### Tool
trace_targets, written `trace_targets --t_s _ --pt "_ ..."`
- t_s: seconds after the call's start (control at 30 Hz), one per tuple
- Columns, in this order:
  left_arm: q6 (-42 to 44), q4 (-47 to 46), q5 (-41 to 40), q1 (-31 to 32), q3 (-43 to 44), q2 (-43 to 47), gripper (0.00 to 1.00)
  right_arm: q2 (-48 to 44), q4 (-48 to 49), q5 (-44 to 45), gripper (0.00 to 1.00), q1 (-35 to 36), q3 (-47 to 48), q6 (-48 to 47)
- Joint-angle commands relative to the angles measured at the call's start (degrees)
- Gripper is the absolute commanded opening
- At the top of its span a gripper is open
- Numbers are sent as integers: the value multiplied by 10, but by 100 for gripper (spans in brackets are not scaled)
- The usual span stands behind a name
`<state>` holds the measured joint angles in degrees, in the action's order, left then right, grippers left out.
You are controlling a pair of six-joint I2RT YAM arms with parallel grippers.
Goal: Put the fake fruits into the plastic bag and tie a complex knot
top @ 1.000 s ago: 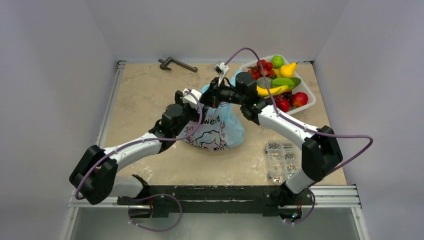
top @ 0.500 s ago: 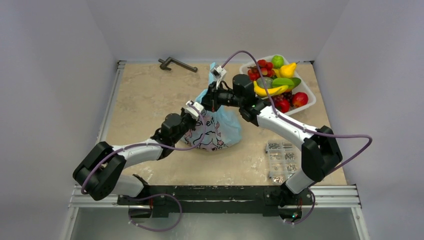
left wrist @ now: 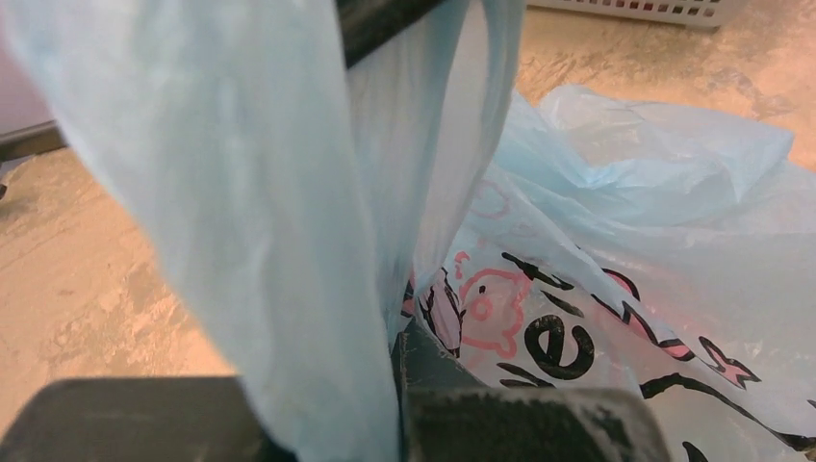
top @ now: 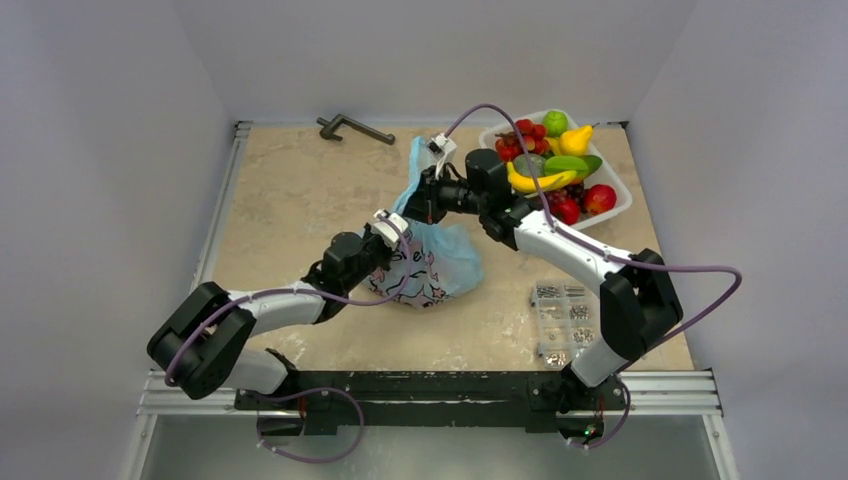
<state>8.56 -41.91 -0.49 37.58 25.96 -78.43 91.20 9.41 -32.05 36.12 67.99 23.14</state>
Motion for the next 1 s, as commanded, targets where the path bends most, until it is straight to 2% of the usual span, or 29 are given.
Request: trace_targets --t_s 0.0,0.07,0.1,0.17,0.2,0.27,0.3,0.37,0.4,0.53,0.57,0.6,0.7,0.8,0.9,0.97 --pt "-11 76 -16 -2 6 -18 0 -3 67 -3 0 -39 -5 38" --pt "-12 76 8 -2 3 -4 0 -5 102 -47 0 -45 -14 39" --pt "-3 95 29 -2 6 15 14 -5 92 -64 0 -45 -7 15" --pt "13 173 64 -3 24 79 61 -3 79 -95 0 -46 2 -25" --pt "17 229 78 -4 46 115 75 -3 74 -102 0 -45 4 -47" --pt "12 327 113 -10 83 185 85 -2 62 -119 0 -45 8 -74" --pt "4 379 135 -19 103 214 86 0 59 -126 0 -45 10 -83" --pt "-40 463 156 -45 133 273 99 1 50 -138 0 -44 13 -109" --pt "-61 506 173 -64 148 289 100 0 45 -141 0 -44 14 -122" --pt "-102 627 322 -176 240 291 98 -6 38 -174 0 -44 15 -161" --pt "-68 673 388 -204 274 276 98 -8 40 -184 0 -44 15 -168" --pt "-15 725 501 -230 314 254 96 -10 41 -196 0 -44 16 -178" --pt "118 848 628 -285 413 177 90 -13 31 -232 0 -43 26 -224" --pt "318 994 677 -294 495 109 86 -7 -2 -251 0 -40 45 -295" --pt "378 1010 699 -294 528 59 87 0 -32 -266 0 -31 68 -345" --pt "386 992 698 -288 528 36 88 3 -49 -270 0 -24 76 -382"
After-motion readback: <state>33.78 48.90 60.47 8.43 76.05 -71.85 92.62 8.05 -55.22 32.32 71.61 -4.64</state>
